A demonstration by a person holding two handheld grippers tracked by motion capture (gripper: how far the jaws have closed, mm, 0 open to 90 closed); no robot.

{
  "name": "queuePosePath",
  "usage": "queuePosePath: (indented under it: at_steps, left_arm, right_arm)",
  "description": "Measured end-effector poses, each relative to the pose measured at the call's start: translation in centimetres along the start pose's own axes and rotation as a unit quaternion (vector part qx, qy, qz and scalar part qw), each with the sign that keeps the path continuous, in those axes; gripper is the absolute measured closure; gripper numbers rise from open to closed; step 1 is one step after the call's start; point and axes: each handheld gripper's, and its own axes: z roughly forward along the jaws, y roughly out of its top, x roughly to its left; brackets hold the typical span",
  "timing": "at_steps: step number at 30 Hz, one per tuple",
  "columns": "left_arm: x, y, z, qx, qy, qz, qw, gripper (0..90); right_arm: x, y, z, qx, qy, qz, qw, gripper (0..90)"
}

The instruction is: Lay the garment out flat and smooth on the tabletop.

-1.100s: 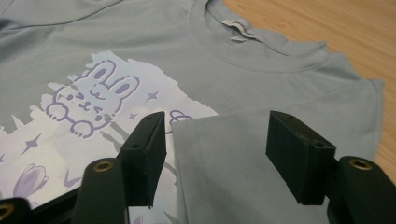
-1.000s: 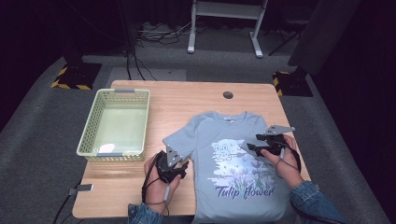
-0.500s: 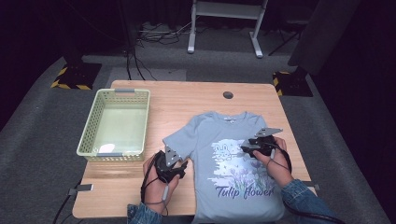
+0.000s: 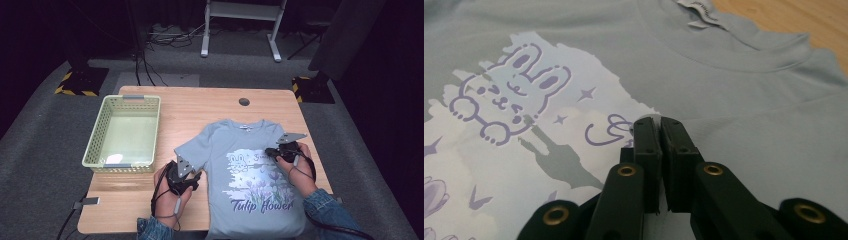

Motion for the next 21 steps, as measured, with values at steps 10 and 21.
queuePosePath:
  at_steps: [10,21]
  left_arm:
    - [-0.5,0.7,0.7,-0.001,-0.01,0.01,0.9999,40.7]
    - [-1.0,1.3,1.5,0.0,-0.02,0.021,0.9996,40.7]
  right_arm:
    - [-1.5,0.2,-2.9,-0.023,-0.023,0.017,0.9993,87.0]
    - [-3.6,0.1,-6.0,-0.042,-0.055,0.032,0.9971,86.9]
